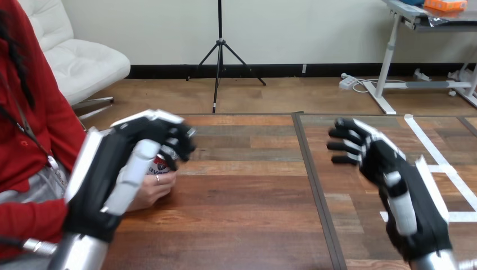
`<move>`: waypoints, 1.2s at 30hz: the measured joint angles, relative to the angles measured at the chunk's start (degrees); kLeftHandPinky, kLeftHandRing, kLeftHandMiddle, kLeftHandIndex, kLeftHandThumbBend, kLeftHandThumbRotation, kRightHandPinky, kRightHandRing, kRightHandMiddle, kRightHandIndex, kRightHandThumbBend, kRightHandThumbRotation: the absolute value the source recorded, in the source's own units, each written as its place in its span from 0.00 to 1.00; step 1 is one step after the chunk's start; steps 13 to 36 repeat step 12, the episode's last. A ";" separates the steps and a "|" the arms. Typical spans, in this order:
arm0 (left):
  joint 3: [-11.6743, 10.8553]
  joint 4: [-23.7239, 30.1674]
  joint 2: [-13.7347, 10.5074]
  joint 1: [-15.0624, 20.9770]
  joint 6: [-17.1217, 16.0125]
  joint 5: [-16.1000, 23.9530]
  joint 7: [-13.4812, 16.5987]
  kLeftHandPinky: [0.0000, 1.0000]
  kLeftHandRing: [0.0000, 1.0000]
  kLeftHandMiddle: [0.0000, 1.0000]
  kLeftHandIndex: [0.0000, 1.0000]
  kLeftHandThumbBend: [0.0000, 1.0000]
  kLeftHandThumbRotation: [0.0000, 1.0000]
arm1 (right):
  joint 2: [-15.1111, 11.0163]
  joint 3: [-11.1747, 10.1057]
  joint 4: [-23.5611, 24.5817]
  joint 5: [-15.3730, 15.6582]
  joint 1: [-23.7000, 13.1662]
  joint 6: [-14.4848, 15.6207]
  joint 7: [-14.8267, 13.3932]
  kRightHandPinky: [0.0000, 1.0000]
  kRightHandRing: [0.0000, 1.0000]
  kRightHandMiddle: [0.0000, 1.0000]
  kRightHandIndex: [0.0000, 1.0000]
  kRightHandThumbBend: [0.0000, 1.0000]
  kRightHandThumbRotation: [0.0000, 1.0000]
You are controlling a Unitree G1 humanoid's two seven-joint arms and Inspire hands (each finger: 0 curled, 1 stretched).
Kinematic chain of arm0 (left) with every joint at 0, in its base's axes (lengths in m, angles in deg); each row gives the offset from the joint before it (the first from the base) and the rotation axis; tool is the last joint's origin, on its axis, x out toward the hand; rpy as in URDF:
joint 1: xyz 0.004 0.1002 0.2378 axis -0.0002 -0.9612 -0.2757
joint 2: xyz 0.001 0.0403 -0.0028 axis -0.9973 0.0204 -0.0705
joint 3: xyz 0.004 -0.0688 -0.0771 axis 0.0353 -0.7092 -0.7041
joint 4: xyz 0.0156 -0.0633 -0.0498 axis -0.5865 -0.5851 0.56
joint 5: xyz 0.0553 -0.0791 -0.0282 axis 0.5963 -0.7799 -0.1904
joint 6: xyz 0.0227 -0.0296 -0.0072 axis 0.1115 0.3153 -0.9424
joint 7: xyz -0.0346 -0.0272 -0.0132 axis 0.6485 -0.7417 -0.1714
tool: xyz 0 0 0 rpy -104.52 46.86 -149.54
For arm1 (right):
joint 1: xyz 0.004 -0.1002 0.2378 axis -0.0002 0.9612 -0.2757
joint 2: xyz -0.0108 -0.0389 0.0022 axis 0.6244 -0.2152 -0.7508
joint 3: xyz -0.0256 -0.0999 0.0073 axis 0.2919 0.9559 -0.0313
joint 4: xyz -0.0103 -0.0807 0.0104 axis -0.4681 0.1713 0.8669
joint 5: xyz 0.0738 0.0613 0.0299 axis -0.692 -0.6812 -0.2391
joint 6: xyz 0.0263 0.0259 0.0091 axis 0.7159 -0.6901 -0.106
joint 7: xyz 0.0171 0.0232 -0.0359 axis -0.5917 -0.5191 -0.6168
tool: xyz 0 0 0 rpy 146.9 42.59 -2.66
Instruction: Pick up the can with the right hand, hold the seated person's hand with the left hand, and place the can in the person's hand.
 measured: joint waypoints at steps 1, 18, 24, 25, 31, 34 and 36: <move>-0.23 0.21 0.00 -0.55 -0.02 -0.34 -0.20 0.31 0.41 0.46 0.47 0.42 1.00 | 0.14 -0.02 -0.01 -0.22 0.53 -0.27 0.22 0.73 0.80 0.84 0.83 0.95 1.00; -1.48 1.13 0.13 -4.23 -0.33 -3.56 -2.32 0.31 0.40 0.45 0.46 0.42 0.98 | 1.70 -0.13 -0.02 -2.80 3.37 -1.69 2.91 0.72 0.80 0.84 0.84 0.93 1.00; -1.48 1.13 0.13 -4.23 -0.33 -3.56 -2.32 0.31 0.40 0.45 0.46 0.42 0.98 | 1.70 -0.13 -0.02 -2.80 3.37 -1.69 2.91 0.72 0.80 0.84 0.84 0.93 1.00; -1.48 1.13 0.13 -4.23 -0.33 -3.56 -2.32 0.31 0.40 0.45 0.46 0.42 0.98 | 1.70 -0.13 -0.02 -2.80 3.37 -1.69 2.91 0.72 0.80 0.84 0.84 0.93 1.00; -1.48 1.13 0.13 -4.23 -0.33 -3.56 -2.32 0.31 0.40 0.45 0.46 0.42 0.98 | 1.70 -0.13 -0.02 -2.80 3.37 -1.69 2.91 0.72 0.80 0.84 0.84 0.93 1.00; -1.48 1.13 0.13 -4.23 -0.33 -3.56 -2.32 0.31 0.40 0.45 0.46 0.42 0.98 | 1.70 -0.13 -0.02 -2.80 3.37 -1.69 2.91 0.72 0.80 0.84 0.84 0.93 1.00; -1.48 1.13 0.13 -4.23 -0.33 -3.56 -2.32 0.31 0.40 0.45 0.46 0.42 0.98 | 1.70 -0.13 -0.02 -2.80 3.37 -1.69 2.91 0.72 0.80 0.84 0.84 0.93 1.00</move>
